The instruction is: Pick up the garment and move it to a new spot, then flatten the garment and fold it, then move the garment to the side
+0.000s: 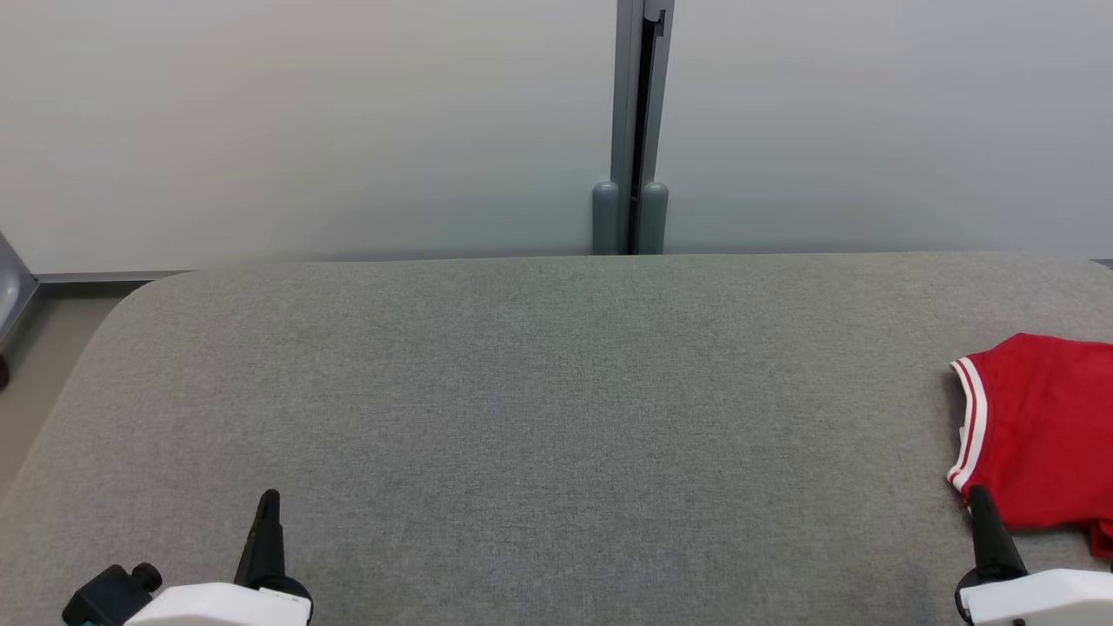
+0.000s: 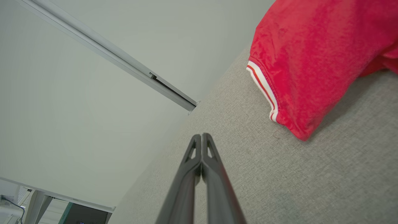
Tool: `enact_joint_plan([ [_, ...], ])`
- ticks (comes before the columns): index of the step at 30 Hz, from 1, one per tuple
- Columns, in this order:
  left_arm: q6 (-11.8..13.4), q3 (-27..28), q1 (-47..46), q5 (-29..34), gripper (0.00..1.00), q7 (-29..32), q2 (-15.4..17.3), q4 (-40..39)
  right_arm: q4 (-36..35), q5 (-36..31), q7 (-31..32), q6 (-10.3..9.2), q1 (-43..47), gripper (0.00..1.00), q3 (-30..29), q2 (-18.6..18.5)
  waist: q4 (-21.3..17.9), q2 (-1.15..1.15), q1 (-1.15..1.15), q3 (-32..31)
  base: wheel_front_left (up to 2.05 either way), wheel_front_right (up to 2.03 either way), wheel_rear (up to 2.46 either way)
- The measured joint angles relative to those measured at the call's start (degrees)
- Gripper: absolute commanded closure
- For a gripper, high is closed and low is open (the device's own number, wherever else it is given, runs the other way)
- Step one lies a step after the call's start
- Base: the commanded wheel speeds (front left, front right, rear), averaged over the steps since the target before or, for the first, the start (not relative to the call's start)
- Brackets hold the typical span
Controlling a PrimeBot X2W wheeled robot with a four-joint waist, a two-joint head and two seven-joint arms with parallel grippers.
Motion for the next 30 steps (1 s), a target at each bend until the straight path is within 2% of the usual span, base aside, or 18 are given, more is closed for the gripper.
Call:
enact_joint_plan([
  [30, -2.6, 2.7, -3.6, -16.7, 1.00, 4.5, 0.1, -0.4, -0.5, 17.4, 4.6, -0.01, -3.4, 1.00, -0.6, 0.1, -1.2, 0.00, 0.00, 1.5, 0.00, 0.00, 0.00],
])
